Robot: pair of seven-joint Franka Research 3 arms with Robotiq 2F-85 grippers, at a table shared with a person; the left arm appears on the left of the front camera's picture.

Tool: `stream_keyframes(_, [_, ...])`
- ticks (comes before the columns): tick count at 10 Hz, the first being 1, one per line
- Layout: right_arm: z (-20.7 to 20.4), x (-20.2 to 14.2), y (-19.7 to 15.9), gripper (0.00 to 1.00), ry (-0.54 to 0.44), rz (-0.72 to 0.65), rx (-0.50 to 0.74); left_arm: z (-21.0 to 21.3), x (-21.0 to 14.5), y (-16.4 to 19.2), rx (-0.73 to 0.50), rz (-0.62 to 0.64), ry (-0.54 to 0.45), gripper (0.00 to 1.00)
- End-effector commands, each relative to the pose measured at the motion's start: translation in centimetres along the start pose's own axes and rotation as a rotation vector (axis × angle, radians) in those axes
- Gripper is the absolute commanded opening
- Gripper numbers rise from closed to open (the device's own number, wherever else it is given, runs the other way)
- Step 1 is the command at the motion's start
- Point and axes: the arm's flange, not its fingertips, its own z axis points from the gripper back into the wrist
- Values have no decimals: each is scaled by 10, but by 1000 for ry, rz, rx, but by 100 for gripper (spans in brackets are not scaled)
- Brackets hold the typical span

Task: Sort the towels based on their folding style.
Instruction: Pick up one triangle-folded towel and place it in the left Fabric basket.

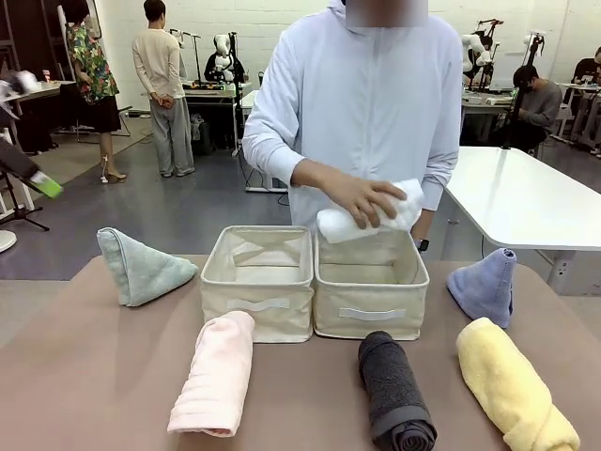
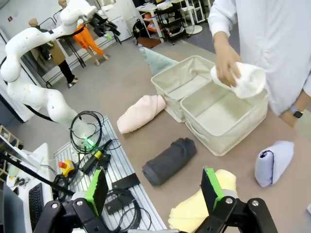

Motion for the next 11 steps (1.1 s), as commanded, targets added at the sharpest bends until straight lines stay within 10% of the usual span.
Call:
stream_keyframes(1, [1, 3, -1, 100, -13, 16, 15, -34, 14, -4, 137, 93, 262, 100])
stream_keyframes(11, [1, 3, -1, 100, -13, 16, 15, -144, 33, 7, 211, 91, 437, 100])
